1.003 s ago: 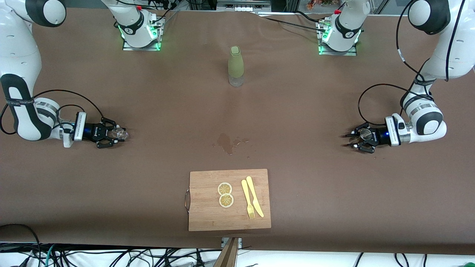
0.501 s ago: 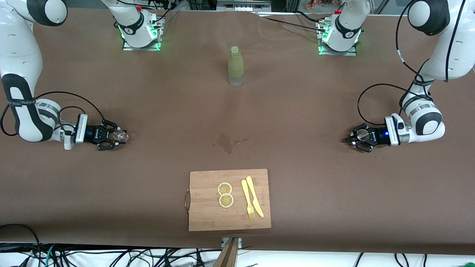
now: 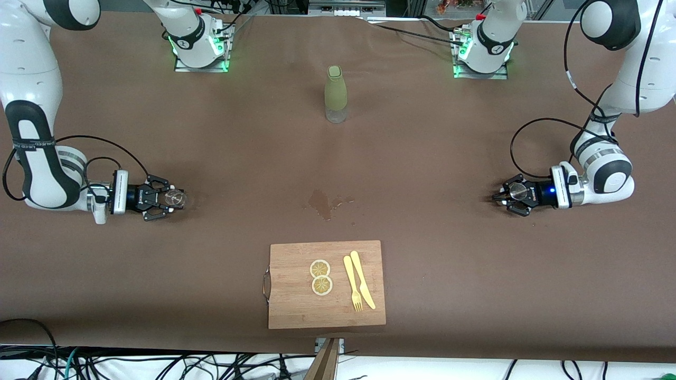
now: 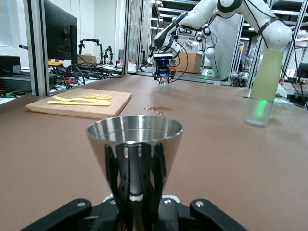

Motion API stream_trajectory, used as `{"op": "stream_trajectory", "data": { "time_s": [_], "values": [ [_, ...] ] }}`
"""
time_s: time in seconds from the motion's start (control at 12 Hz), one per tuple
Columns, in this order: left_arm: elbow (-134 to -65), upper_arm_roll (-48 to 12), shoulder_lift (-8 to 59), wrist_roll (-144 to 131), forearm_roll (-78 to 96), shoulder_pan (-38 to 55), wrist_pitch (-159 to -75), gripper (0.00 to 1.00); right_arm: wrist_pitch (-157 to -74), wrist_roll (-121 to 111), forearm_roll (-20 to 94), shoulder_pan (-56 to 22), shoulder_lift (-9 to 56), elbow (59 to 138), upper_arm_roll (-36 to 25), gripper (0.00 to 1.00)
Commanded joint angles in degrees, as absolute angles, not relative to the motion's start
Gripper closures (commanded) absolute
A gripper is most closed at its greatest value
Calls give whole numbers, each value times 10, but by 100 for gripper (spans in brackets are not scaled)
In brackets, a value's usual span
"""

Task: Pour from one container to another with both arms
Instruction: 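Close the left gripper on the jigger while the right gripper grasps the glass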

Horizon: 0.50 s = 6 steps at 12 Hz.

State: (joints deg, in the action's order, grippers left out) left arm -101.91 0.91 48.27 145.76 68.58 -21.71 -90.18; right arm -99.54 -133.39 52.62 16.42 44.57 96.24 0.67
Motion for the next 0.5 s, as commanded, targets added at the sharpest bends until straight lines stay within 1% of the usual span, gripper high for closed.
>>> {"op": "stream_trajectory", "data": {
  "time_s": [0.0,0.42],
  "values": [
    [-1020,15,454,1416,705,-194,-889,100,-1000,-1270,502,158,411,967,34,73],
    [-1024,14,426,1369,753,-135,-896,100,-1008,-1186,492,106,399,932,68,73]
  ]
}}
